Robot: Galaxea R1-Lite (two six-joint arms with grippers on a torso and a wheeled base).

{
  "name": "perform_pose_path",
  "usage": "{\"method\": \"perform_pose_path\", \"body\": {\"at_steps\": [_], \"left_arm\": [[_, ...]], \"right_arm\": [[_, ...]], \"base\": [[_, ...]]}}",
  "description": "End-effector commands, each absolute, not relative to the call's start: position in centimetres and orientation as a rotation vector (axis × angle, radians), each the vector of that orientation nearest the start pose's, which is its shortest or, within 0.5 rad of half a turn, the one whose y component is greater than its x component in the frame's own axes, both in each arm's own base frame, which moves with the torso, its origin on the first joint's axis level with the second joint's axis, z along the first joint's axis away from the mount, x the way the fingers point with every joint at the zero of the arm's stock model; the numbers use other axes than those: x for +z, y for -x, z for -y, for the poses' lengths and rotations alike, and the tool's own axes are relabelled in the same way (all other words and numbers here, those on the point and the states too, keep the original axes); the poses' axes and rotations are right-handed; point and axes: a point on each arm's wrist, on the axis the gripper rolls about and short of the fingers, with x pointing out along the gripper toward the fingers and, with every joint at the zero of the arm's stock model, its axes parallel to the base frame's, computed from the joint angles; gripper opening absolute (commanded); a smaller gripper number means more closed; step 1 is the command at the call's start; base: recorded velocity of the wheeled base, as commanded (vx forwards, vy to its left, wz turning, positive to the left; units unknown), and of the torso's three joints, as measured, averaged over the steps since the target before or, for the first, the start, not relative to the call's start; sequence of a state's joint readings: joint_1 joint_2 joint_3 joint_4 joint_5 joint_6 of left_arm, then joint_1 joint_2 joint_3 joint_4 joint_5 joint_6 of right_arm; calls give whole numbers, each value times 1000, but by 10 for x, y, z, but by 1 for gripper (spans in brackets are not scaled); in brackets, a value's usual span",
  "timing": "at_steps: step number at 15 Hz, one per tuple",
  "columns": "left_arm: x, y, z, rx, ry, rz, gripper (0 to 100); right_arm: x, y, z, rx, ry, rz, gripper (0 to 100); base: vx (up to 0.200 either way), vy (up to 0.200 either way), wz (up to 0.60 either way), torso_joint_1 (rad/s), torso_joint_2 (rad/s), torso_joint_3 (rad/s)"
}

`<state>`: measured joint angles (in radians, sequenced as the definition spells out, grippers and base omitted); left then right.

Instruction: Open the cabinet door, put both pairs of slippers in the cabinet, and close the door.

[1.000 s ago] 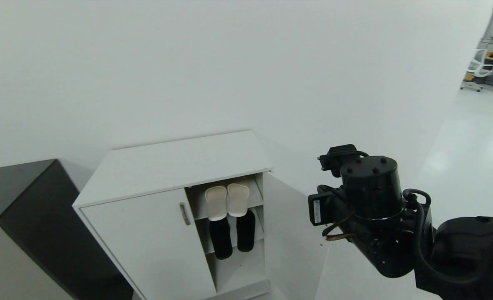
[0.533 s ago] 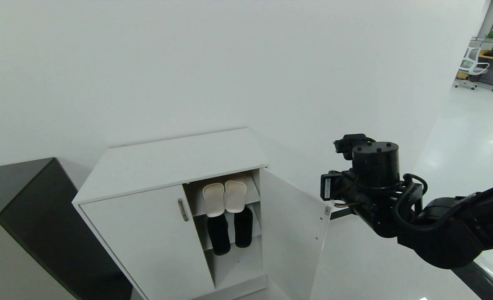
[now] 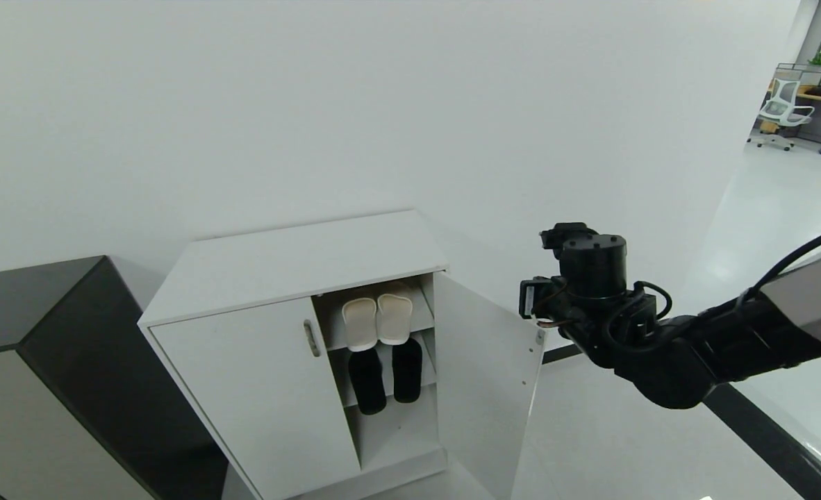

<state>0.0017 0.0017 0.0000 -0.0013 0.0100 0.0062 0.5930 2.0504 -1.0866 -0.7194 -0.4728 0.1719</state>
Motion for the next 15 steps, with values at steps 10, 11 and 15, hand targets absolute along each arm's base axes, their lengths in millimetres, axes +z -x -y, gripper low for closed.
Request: {"method": "perform_pose_path", "body": {"at_steps": [10,11,15], "left_arm": [[76,23,0,11,-8,0,0],[76,23,0,11,-8,0,0],[76,23,0,11,-8,0,0]], "right_arm": [[80,-397,-211,11,-16,-284,0],[75,-399,-211,9,-11,-293,0],[72,-399,-212,11,-7,-300,0]], "base": [[0,0,0,0,0,0],[0,0,0,0,0,0],[0,0,0,0,0,0]]}}
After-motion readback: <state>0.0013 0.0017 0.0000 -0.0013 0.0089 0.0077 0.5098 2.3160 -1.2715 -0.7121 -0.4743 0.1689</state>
